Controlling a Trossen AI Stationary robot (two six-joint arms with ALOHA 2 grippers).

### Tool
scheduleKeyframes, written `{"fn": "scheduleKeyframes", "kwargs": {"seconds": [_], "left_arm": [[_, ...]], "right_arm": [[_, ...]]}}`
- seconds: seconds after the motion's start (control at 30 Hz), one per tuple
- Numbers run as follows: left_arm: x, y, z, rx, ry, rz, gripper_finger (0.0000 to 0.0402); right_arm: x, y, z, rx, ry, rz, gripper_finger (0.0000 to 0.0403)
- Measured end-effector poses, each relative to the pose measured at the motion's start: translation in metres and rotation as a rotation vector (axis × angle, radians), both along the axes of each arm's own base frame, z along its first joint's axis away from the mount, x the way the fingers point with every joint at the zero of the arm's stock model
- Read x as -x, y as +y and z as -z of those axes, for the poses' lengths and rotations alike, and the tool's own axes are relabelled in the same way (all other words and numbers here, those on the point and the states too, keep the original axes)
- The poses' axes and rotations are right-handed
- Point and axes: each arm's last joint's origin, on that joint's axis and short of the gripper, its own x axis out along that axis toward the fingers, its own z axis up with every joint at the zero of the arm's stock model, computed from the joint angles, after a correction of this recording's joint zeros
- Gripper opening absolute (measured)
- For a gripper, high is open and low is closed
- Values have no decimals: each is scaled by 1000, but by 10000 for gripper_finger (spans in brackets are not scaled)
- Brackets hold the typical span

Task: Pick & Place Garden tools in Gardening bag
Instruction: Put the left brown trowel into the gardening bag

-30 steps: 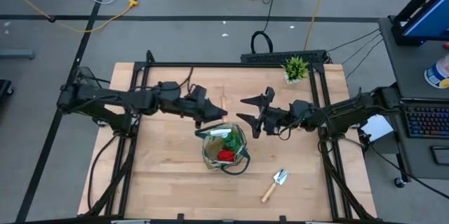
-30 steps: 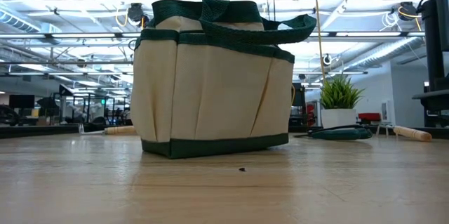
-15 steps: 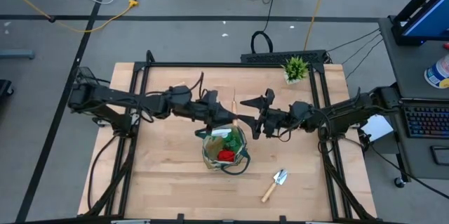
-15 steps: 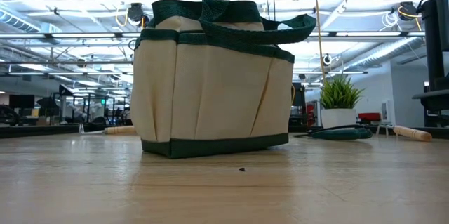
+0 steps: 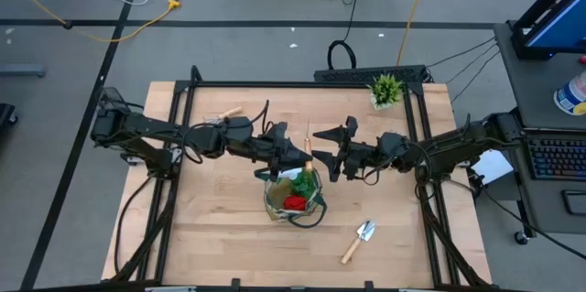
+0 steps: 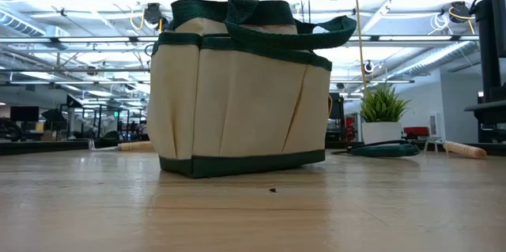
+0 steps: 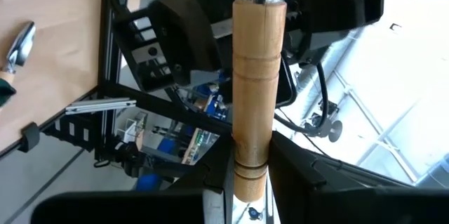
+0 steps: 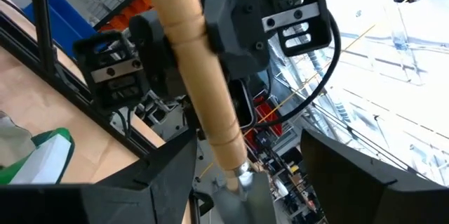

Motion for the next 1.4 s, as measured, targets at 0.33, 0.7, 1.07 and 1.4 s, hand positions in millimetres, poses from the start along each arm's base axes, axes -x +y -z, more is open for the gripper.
{"fn": "scheduleKeyframes", "kwargs": {"seconds": [0.33,0.7,1.07,1.4], "left_arm": [[0,-2,1,17,19,-5,64],[0,-2,1,42,30,-18,64],[0,-6,1,6,22,4,64],[0,-3,4,-4,56,35,64]], "right_arm": [[0,0,0,-30,-2,-9,226],[-15,2,2,-49,10,-13,210],[-43,6,5,-23,42,-5,210],[-38,19,3,-28,53,103,210]]}}
